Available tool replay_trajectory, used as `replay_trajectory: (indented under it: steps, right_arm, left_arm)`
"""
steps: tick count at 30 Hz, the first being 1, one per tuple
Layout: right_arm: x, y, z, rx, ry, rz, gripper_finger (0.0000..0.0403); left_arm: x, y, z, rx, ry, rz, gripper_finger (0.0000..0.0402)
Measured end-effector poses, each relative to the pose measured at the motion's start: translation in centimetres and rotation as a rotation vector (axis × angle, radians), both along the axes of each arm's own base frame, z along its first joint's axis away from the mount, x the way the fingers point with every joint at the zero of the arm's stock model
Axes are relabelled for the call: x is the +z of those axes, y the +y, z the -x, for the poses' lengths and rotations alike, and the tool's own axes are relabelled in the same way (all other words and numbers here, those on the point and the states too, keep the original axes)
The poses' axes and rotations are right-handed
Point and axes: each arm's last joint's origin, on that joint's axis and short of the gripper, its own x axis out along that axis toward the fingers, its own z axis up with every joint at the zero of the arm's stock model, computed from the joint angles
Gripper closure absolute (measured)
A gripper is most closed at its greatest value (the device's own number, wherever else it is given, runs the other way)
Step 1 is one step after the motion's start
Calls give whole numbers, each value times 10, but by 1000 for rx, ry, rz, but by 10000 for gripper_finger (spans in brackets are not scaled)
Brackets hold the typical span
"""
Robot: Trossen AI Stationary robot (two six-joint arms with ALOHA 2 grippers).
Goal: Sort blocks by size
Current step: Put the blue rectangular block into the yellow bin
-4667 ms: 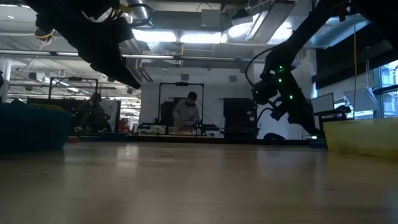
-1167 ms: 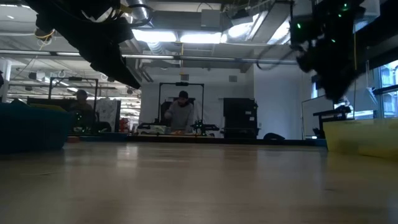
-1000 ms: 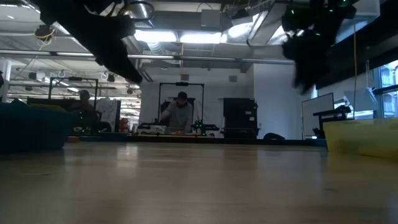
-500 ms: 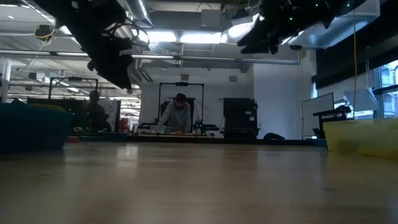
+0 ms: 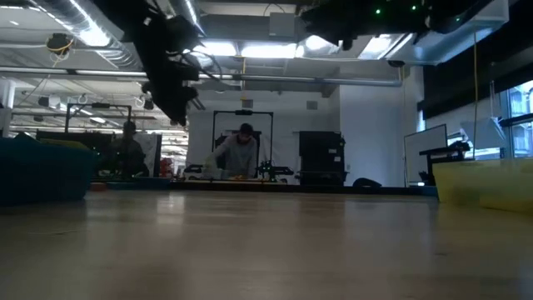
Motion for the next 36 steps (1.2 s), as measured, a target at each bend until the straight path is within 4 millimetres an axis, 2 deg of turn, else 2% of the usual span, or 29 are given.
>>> replay_trajectory:
  steps: [6,11,16,23,28,36]
  right_arm:
    - [-14,-5,-13,11,35,-12,127]
    - [-23,-8,-17,11,73,-29,127]
    - [-23,-8,-17,11,79,-32,127]
    - [-24,-8,-17,11,82,-33,127]
    - [-24,-8,-17,11,89,-36,127]
    - [-26,-8,-17,11,102,-42,127]
  left_arm:
    - [-5,32,-5,52,69,105,233]
    - [-21,59,-4,127,168,238,233]
    - [-36,82,-3,119,150,345,233]
    - [-51,93,0,172,170,376,233]
    - [-60,99,4,293,254,317,233]
    - [-86,109,7,374,369,311,233]
